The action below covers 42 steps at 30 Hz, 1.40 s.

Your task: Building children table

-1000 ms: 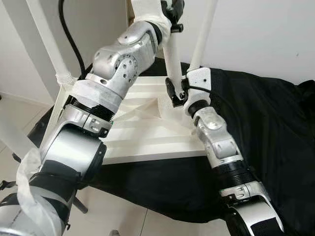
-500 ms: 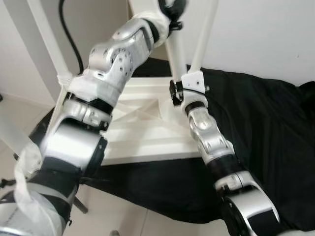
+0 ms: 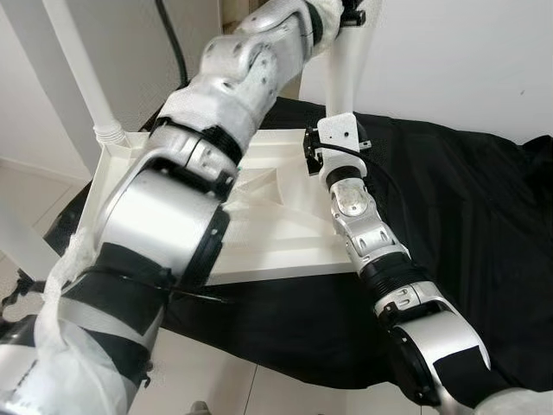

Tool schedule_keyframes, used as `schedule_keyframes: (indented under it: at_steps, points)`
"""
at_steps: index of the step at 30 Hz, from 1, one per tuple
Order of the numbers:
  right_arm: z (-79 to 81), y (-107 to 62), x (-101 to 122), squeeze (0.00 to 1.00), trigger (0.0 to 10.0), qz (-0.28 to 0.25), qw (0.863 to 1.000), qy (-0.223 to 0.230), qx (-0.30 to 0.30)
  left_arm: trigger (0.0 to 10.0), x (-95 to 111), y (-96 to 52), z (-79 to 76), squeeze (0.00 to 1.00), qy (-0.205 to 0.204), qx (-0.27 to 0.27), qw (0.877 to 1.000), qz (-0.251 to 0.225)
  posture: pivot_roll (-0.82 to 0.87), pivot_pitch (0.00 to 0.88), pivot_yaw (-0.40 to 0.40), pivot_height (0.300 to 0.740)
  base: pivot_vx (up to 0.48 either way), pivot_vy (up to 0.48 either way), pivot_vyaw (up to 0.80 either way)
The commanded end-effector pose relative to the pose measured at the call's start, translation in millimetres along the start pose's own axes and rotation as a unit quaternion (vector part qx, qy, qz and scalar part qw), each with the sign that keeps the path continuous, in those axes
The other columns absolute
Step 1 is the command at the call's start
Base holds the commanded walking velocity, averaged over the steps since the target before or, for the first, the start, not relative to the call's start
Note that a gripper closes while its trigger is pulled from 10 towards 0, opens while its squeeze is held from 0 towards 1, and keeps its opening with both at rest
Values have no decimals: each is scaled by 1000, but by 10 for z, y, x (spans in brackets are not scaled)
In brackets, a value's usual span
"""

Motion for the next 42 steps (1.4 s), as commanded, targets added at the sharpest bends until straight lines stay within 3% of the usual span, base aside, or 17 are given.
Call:
schedule_keyframes:
  at_steps: [1,5,6,7,9,10,23,24,25,26,30,34,35,36,37,38,42]
  points:
    - [88,28,64,0,10000,-13,1000,2,11,10000,92,31,-201,0,-5,-60,998,-25,-31,0,-37,740,0,0,0]
    - [75,41,79,0,10000,-17,1000,4,7,10000,98,30,-213,0,-3,-64,998,-27,-31,0,-37,740,0,0,0]
    - [65,46,86,0,4824,-20,1000,6,4,10000,103,26,-216,0,-2,-66,997,-29,-32,0,-37,740,0,0,0]
    - [57,47,87,0,1882,-20,1000,13,2,10000,109,22,-217,0,0,-67,997,-31,-31,0,-38,740,0,0,0]
    - [51,48,88,0,1882,-21,1000,19,1,10000,112,22,-217,0,1,-68,997,-32,-31,0,-38,740,0,0,0]
    - [34,50,95,0,0,-22,999,24,-5,10000,117,23,-217,0,2,-68,997,-33,-31,0,-38,740,0,0,0]
    - [-221,91,42,0,0,0,994,77,-77,10000,155,45,-246,0,22,-79,996,-46,-30,0,-37,740,0,0,0]
    - [-234,96,35,0,10000,3,993,83,-81,10000,172,38,-278,251,18,-92,994,-53,-30,0,-34,740,0,0,0]
    - [-234,96,35,0,10000,3,993,83,-81,10000,172,38,-278,251,18,-92,994,-53,-30,0,-34,740,0,0,0]
    - [-241,99,30,0,10000,7,992,89,-84,10000,191,29,-308,1000,10,-106,992,-61,-30,0,-34,740,0,0,0]
    - [-242,106,30,0,10000,9,991,98,-86,10000,190,15,-351,1000,10,-125,990,-63,-30,0,-31,740,0,0,0]
    - [-244,108,2,0,10000,19,990,108,-90,10000,162,3,-409,1000,35,-145,987,-60,-30,0,-27,740,0,0,0]
    - [-245,107,-7,0,10000,21,990,110,-91,10000,157,3,-410,910,41,-146,987,-59,-30,0,-26,740,0,0,0]
    - [-247,108,-13,0,10000,22,989,111,-91,10000,156,5,-402,75,46,-143,987,-59,-30,0,-26,740,0,0,0]
    - [-247,108,-13,0,10000,22,989,111,-91,10000,156,5,-402,75,46,-143,987,-59,-30,0,-26,740,0,0,0]
    - [-250,108,-17,0,10000,23,989,111,-92,10000,155,5,-386,0,47,-139,987,-59,-30,0,-25,740,0,0,0]
    - [-292,104,-35,0,10000,27,987,120,-103,10000,141,-11,-270,0,54,-121,989,-58,-32,0,-19,740,0,0,0]
Point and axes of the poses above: a point about 5 cm out from each wrist's last joint towards the gripper, its own y axis pointing out of the wrist towards the gripper, its own x axis along the axis of the wrist's last joint, z = x × y, the point moved 4 cm from there along y, pointing out of the wrist towards the gripper, and after that the axes turned 14 degrees about y, right-handed, at the moved point
